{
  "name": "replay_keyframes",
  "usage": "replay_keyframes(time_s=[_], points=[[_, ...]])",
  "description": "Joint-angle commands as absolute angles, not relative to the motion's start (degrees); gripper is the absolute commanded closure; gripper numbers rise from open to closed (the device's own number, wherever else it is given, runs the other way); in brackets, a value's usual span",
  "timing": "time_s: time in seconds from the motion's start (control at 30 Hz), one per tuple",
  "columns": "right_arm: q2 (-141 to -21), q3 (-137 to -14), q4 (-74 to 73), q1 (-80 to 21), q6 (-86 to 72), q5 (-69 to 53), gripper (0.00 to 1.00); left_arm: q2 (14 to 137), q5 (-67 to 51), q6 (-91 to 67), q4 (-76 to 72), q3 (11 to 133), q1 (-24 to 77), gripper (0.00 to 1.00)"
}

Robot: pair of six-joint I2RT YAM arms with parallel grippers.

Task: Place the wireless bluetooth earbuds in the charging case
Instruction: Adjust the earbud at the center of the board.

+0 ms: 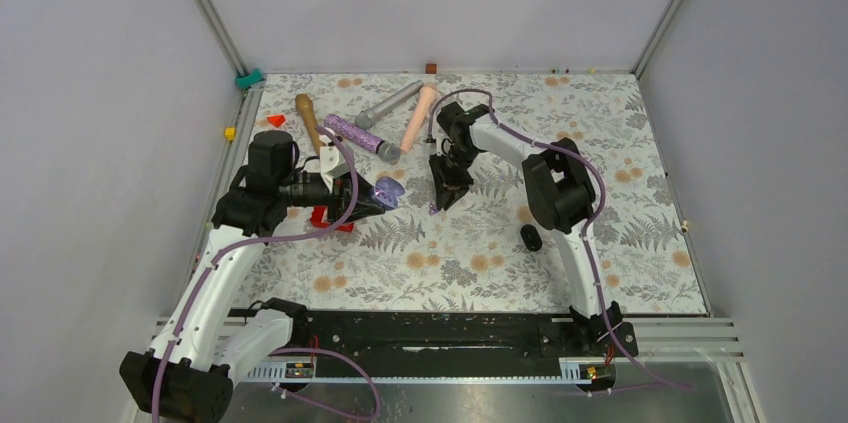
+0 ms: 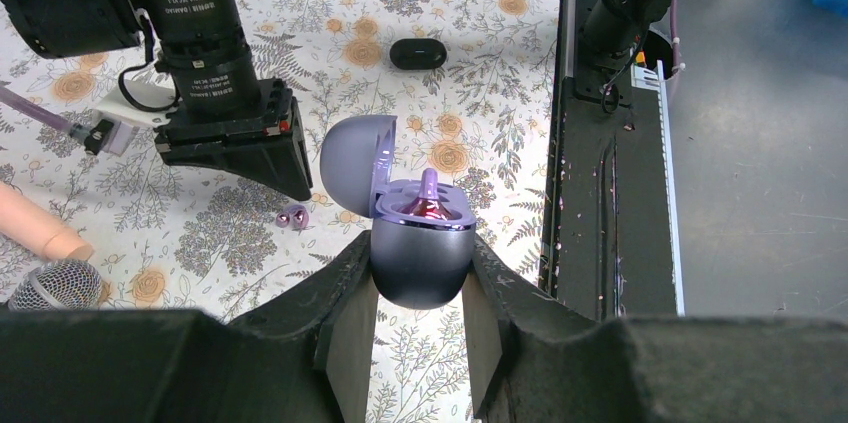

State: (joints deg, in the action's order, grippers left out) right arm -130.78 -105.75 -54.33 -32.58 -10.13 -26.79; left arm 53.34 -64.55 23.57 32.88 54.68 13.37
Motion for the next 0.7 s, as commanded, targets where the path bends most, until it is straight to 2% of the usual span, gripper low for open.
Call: replay_keyframes(time_s=[0.0,0.2,0.37,0.67], points=[[-131.3,-105.2,-53.2,-32.3,-12.9,-30.0,0.69,53.2,-67.2,24.5,30.4,54.4,13.0,0.81],[-131.4,-104.2,-52.5,-31.8,-13.6,-28.8,0.67,53.3,-67.2,24.4,30.4,54.5,13.0,0.81],[-132.0,-103.8,-52.0,-31.6,-14.5,-28.0,0.73,53.3,-67.4,24.4,30.4,54.5,12.9,0.81],[-133.5,-104.7,-51.9,-31.5,-15.1,-26.8,0.76,53.3,-67.4,24.5,30.4,54.5,12.9,0.81]])
